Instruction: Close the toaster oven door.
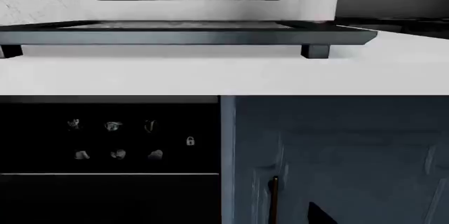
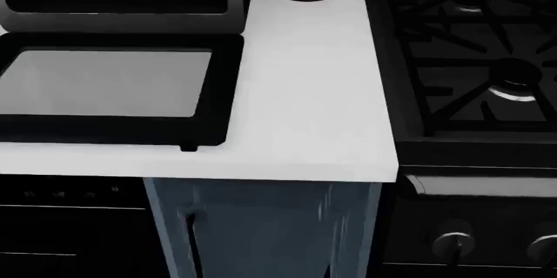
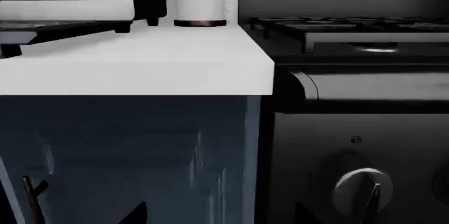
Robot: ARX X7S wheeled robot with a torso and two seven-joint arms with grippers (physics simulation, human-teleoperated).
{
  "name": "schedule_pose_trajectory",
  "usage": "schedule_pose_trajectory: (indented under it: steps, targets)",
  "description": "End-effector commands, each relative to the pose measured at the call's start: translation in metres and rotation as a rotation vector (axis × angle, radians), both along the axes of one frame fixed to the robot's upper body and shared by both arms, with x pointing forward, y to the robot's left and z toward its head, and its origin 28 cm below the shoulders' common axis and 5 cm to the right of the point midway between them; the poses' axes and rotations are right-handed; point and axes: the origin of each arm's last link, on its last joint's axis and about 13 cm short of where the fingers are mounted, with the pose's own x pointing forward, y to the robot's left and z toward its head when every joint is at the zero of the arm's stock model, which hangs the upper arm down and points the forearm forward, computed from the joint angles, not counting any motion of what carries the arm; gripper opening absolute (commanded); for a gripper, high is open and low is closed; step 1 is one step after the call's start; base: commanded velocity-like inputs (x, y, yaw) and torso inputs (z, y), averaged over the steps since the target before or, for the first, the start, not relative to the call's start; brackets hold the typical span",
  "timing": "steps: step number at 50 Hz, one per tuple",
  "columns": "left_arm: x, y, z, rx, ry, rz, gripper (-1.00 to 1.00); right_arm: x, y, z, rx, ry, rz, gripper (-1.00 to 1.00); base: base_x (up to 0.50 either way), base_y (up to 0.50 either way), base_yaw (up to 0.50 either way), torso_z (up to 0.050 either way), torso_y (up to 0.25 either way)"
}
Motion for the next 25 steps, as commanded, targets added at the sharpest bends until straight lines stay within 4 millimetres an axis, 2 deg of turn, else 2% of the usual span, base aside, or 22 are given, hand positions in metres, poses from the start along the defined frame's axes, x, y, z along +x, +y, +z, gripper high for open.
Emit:
schedule_pose_trajectory:
  steps: [1,15,25]
  targets:
    - [-0.0004,0.0001,0.0008,0.000,0.000,0.000,1.00,-0.0002,0.0003,0.0004,0.000,0.000,0.000,1.00,0.00,0.00,0.00,0.000,0.000]
    - [-0.0027,-0.0009,0.0044,-0.052,-0.022,-0.062,1.00,-0.0005,0.0024,0.0001,0.004,-0.008,0.006,1.00,0.00,0.00,0.00,0.000,0.000]
    - [-0.0015,-0.0021,0.0068,-0.038,-0.007,-0.050,1.00,-0.0017,0.0023,0.0061,0.006,-0.029,0.006,1.00,0.00,0.00,0.00,0.050,0.000]
